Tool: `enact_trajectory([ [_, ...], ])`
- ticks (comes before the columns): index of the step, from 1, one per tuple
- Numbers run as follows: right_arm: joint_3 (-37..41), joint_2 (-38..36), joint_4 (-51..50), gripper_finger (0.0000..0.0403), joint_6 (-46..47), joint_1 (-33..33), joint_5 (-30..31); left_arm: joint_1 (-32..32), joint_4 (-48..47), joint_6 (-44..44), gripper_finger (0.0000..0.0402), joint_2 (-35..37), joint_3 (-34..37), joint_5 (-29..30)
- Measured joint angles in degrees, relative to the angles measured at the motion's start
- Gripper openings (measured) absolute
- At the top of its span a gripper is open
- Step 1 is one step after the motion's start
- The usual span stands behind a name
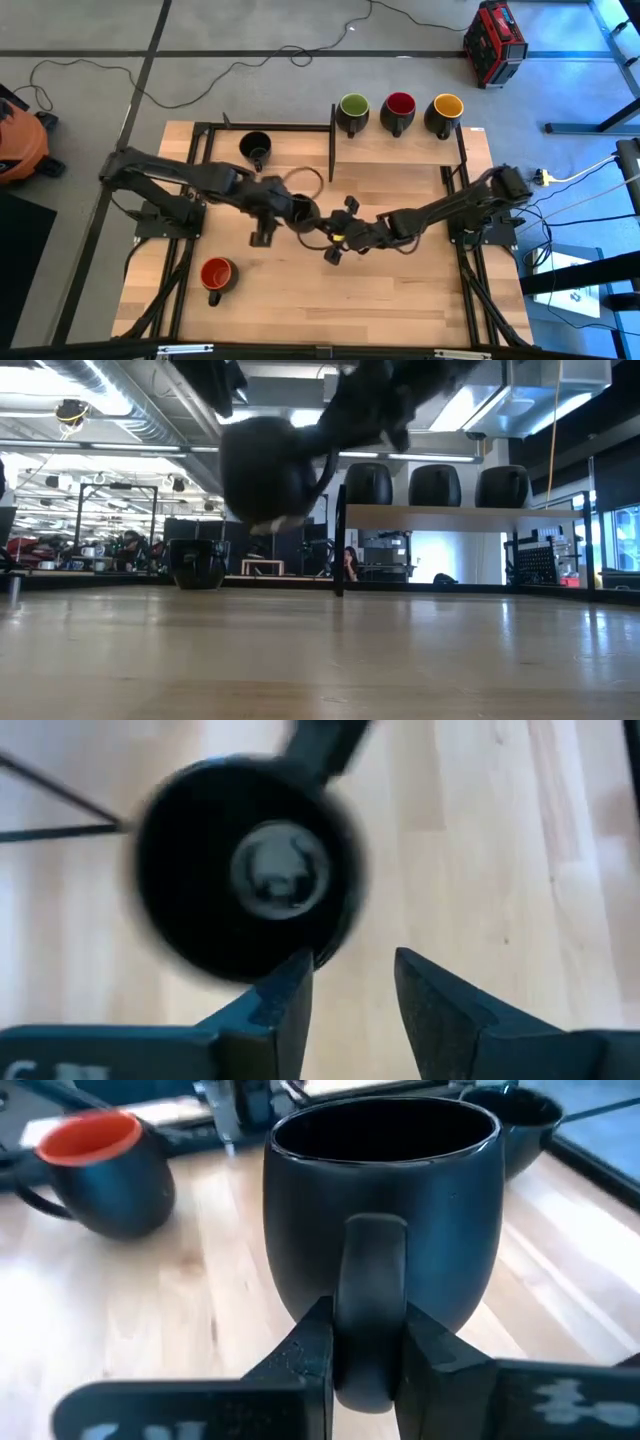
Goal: Place coffee mugs
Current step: Put the bottom black mug on the shelf
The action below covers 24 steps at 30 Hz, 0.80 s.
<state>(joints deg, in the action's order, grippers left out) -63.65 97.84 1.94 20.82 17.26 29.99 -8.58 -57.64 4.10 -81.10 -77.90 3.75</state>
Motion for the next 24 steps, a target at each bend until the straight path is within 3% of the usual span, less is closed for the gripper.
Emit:
enact_trajectory([
  [4,-0.03,-5.26,-4.13,0.0043,1.47,1.95,1.4,0.0,-2.16,0.81,0.0141,6.91,-1.42,5.56],
  [8,-0.09,-10.92,-9.29,0.0043,3.52,3.91,4.76,0.04,-1.92,1.56,0.0142,14.83,0.51,6.49],
  [15,-0.12,-18.52,-18.72,0.0043,10.1,5.24,16.91,0.04,-1.06,9.0,0.014,24.53,5.72,13.2],
  [24,-0.16,-19.72,-31.67,0.0043,28.74,5.05,33.73,0.04,-0.93,12.02,0.0141,26.83,8.62,14.81],
])
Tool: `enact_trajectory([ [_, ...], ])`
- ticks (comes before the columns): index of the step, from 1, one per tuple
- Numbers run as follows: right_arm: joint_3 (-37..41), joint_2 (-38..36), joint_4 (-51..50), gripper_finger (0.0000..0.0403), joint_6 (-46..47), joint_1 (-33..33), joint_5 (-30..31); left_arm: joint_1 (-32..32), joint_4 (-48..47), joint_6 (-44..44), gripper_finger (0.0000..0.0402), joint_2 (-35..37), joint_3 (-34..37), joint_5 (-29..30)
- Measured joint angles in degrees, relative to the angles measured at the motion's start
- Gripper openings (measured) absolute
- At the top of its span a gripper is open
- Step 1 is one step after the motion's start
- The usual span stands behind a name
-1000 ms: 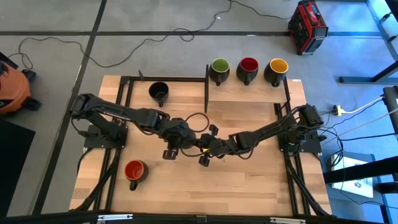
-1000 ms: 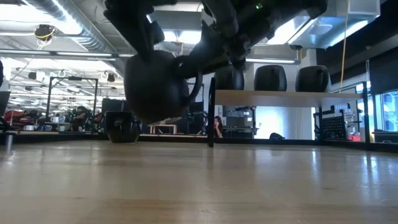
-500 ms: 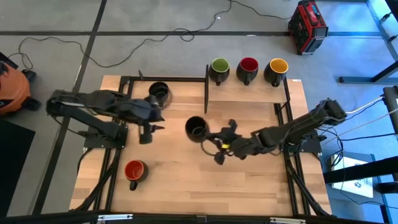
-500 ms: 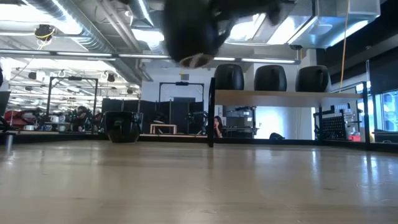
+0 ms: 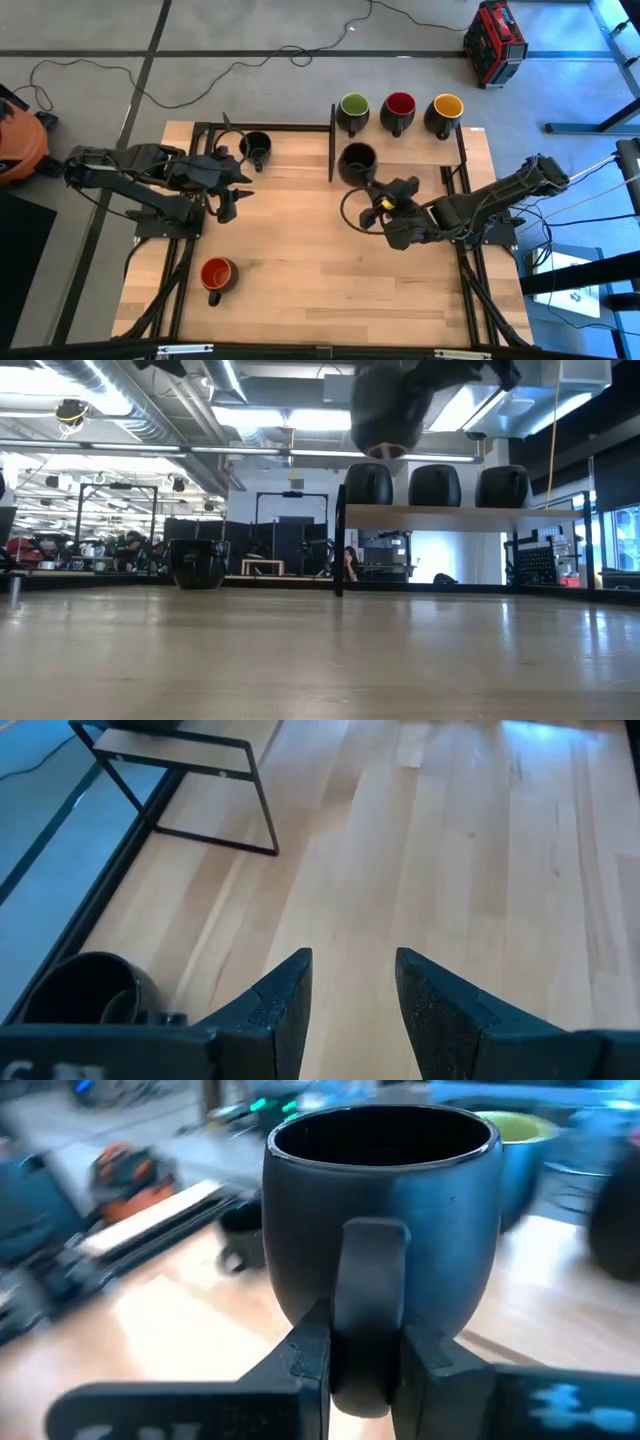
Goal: Place coffee mugs
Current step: Put the bottom black mug on the shelf
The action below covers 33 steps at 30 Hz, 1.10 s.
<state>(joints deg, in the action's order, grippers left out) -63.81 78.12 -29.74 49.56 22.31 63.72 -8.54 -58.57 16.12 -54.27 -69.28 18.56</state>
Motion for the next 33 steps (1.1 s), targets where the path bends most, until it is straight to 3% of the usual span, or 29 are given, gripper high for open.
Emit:
enact_trajectory([
  [4,0.0,1.82,-0.93,0.0043,5.89,-2.07,3.24,0.0,0.22,-0.11,0.0141,-0.77,0.0,0.21],
  [15,0.02,8.61,5.61,0.0043,7.23,-9.76,2.68,0.0,0.34,-0.15,0.0141,-1.34,0.0,0.53],
  [33,0.02,11.39,7.96,0.0043,7.03,-13.85,0.56,0.0,0.88,-0.2,0.0141,-1.32,0.0,0.49],
])
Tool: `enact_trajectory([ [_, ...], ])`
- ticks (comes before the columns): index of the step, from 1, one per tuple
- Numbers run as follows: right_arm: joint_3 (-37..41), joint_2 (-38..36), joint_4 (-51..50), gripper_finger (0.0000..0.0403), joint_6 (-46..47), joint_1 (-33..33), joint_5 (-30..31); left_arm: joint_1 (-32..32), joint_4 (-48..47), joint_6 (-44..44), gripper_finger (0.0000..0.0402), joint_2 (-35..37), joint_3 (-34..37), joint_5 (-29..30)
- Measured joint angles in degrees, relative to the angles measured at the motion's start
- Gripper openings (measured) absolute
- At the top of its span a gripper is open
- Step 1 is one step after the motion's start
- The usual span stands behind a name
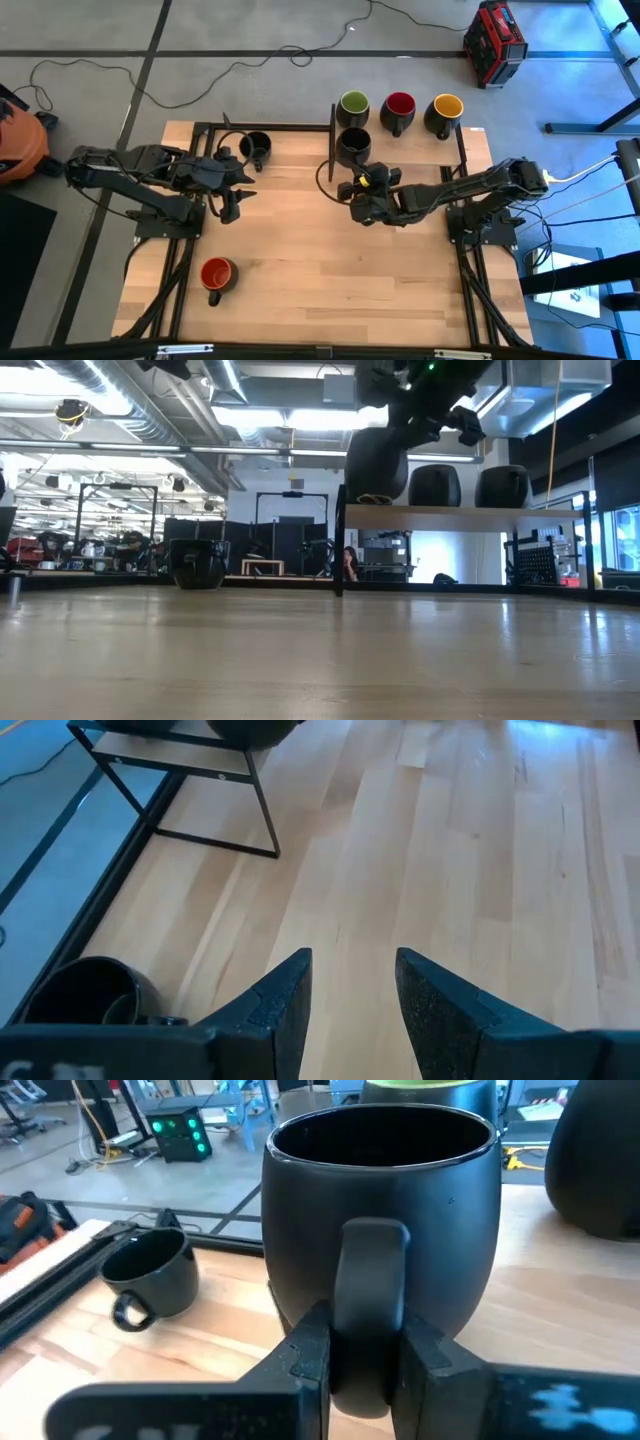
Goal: Place coffee mugs
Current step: Put the bottom black mug on the shelf
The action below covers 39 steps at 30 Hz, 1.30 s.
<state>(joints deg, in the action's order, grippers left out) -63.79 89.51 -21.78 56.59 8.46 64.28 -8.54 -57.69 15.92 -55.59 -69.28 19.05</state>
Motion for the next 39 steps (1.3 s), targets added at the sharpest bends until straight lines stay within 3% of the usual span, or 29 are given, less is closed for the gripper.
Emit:
enact_trajectory([
  [39,0.0,1.47,1.86,0.0058,-1.55,-0.36,-0.14,0.0,0.89,-0.02,0.0141,0.0,-0.02,-0.02],
])
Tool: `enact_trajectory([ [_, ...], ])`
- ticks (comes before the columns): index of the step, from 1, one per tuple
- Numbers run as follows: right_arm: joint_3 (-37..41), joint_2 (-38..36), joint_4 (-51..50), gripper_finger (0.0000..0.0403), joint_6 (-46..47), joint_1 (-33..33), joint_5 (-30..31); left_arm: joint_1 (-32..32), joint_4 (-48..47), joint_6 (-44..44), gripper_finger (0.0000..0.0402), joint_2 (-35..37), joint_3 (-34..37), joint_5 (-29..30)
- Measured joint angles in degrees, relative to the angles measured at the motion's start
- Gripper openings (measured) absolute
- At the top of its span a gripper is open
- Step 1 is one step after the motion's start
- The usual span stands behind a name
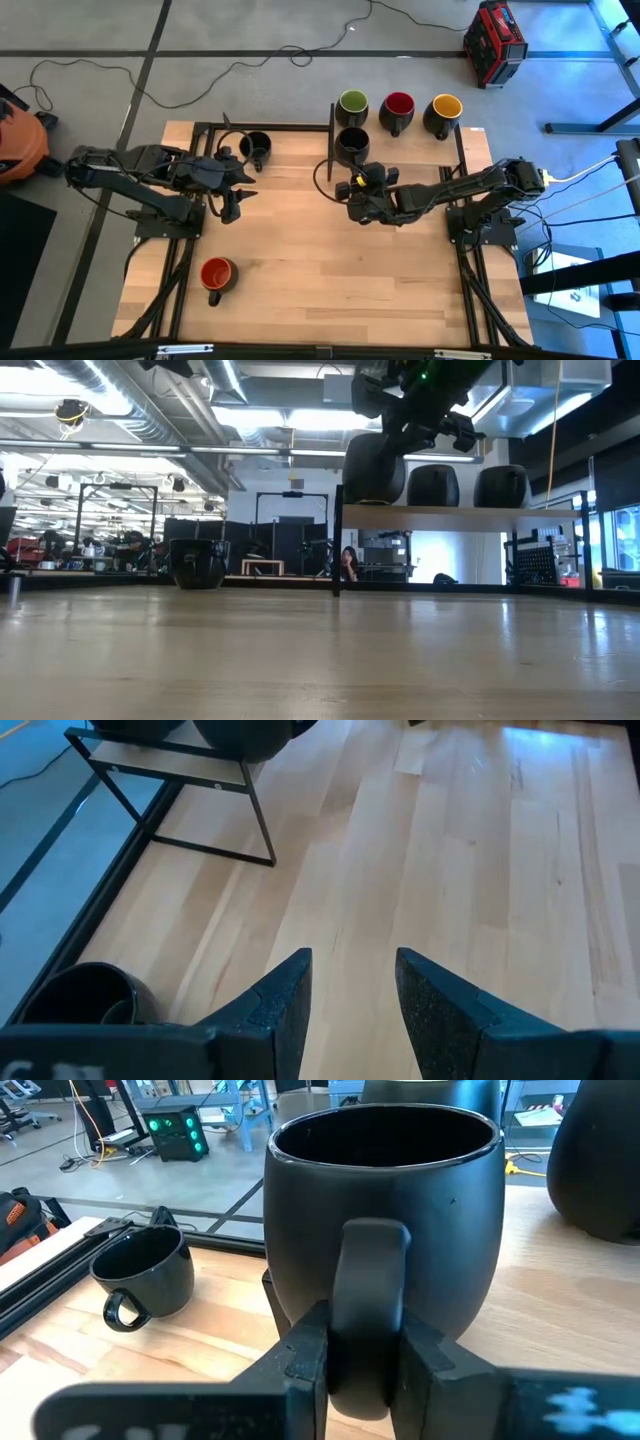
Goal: Place coffee mugs
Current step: Put the bottom black mug on the shelf
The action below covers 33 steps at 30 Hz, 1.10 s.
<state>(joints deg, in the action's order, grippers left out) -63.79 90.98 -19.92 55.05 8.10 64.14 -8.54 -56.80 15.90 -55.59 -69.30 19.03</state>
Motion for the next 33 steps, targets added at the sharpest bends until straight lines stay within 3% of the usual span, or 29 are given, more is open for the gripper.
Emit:
enact_trajectory([
  [15,0.0,0.0,0.24,0.0065,-0.01,-0.74,-0.59,-0.01,0.0,0.0,0.0141,0.0,0.0,-0.02],
  [25,0.0,0.0,0.35,0.0141,0.0,-0.74,-0.77,0.0,-0.01,0.0,0.0141,0.0,0.0,-0.02],
  [33,0.0,0.0,0.17,0.0149,-0.02,-1.49,-0.68,-0.02,0.0,0.0,0.0141,0.0,0.0,-0.02],
])
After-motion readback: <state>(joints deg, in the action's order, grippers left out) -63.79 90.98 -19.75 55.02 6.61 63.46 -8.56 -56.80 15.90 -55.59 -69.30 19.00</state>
